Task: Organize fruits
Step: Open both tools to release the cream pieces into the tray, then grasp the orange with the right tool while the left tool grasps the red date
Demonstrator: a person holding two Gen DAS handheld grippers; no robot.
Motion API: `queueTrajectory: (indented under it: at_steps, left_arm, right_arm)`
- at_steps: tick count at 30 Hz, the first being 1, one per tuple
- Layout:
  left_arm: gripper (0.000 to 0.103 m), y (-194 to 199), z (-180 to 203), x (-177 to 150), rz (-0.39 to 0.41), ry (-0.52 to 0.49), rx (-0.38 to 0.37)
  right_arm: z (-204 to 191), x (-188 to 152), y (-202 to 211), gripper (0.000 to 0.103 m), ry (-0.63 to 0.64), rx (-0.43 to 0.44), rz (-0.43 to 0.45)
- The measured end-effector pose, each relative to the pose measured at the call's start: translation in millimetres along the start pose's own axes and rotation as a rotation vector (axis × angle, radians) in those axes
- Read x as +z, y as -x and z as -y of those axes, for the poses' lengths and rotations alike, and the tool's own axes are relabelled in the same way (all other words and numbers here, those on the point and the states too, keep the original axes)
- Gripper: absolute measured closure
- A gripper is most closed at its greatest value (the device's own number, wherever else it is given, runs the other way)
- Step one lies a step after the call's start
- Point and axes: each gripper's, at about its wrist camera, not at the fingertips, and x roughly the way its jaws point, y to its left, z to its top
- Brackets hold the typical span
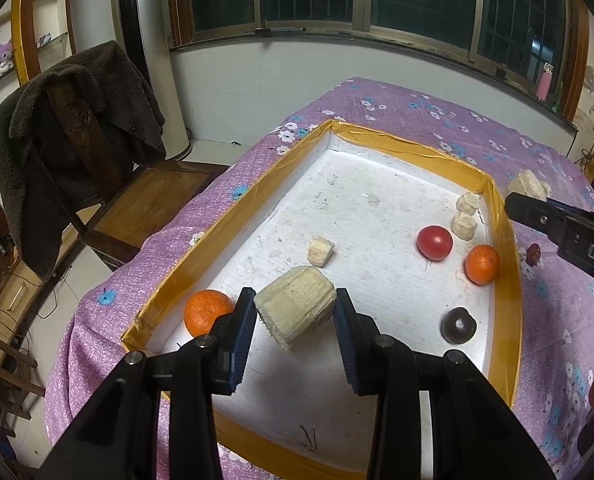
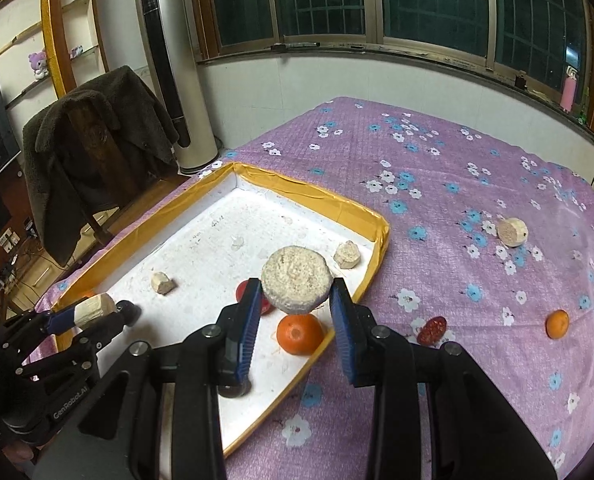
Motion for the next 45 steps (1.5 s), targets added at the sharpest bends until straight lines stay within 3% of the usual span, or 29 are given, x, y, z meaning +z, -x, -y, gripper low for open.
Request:
queueTrajectory:
  at_steps: [15, 19, 20, 21, 22, 23, 24, 27, 29, 32, 35, 37, 39, 42, 45]
  left_arm:
    - [0.065, -10.4, 13.2, 1.3, -0.031, -0.028, -0.009]
    - [0.063, -11.7, 4.3, 2.6, -0.042, 0.011, -0.001]
    - [0.053, -11.1, 2.0, 2.8, -0.042, 0.021, -0.003]
    - [0.033, -9.4, 0.1, 2.9, -0.038, 0.030, -0.004]
    - [0.025, -4.9, -2.0, 2.6, -0.019, 0.042, 0.000]
    - [0.021, 1.2, -3.4, 2.1, 0.012, 0.050, 0.005]
    - [0.021, 5.9, -3.4, 2.0, 0.033, 0.053, 0.010]
    - [0.021, 19.6, 4.5, 5.2, 0.063, 0.055, 0.007]
    - [0.020, 29.8, 17.9, 7.3, 0.087, 0.034, -0.025]
    - [0.020, 42.9, 52.3, 8.2, 0.113, -0.019, -0.098]
    - [0.020, 45.9, 95.8, 5.5, 0.100, -0.085, -0.183]
    - [0.020, 42.7, 126.8, 4.6, 0.087, -0.136, -0.219]
    - [0.020, 36.7, 156.5, 4.0, 0.075, -0.185, -0.246]
    - [0.020, 21.1, 191.1, 2.3, 0.043, -0.238, -0.263]
    - [0.020, 7.6, 206.1, 4.3, 0.001, -0.238, -0.267]
  right_arm:
    - [0.0, 24.7, -60.7, 0.067, 0.011, 0.002, -0.075]
    - [-1.8, 27.6, -74.4, 0.066, 0.015, 0.011, -0.092]
    - [-2.1, 28.2, -76.7, 0.066, 0.019, 0.012, -0.097]
    - [-2.7, 28.7, -80.4, 0.066, 0.024, 0.019, -0.108]
    - [-2.9, 28.7, -83.0, 0.066, 0.029, 0.022, -0.114]
    - [-3.1, 28.8, -84.1, 0.058, 0.033, 0.021, -0.114]
    - [-2.9, 28.8, -83.5, 0.042, 0.037, 0.016, -0.109]
    - [4.6, 26.4, -69.1, 0.037, 0.011, 0.023, -0.076]
    - [16.6, 24.1, -43.9, 0.035, -0.011, 0.017, -0.012]
    - [49.9, 13.3, 2.3, 0.023, -0.079, -0.018, 0.074]
    - [102.9, -11.3, 43.4, 0.018, -0.135, -0.147, 0.121]
    - [143.0, -31.2, 55.4, 0.018, -0.173, -0.264, 0.096]
    - [172.1, -44.7, 59.0, 0.018, -0.203, -0.326, 0.067]
    - [216.8, -65.6, 56.2, 0.020, -0.279, -0.338, 0.007]
    - [232.8, -68.1, 43.7, 0.026, -0.267, -0.337, -0.026]
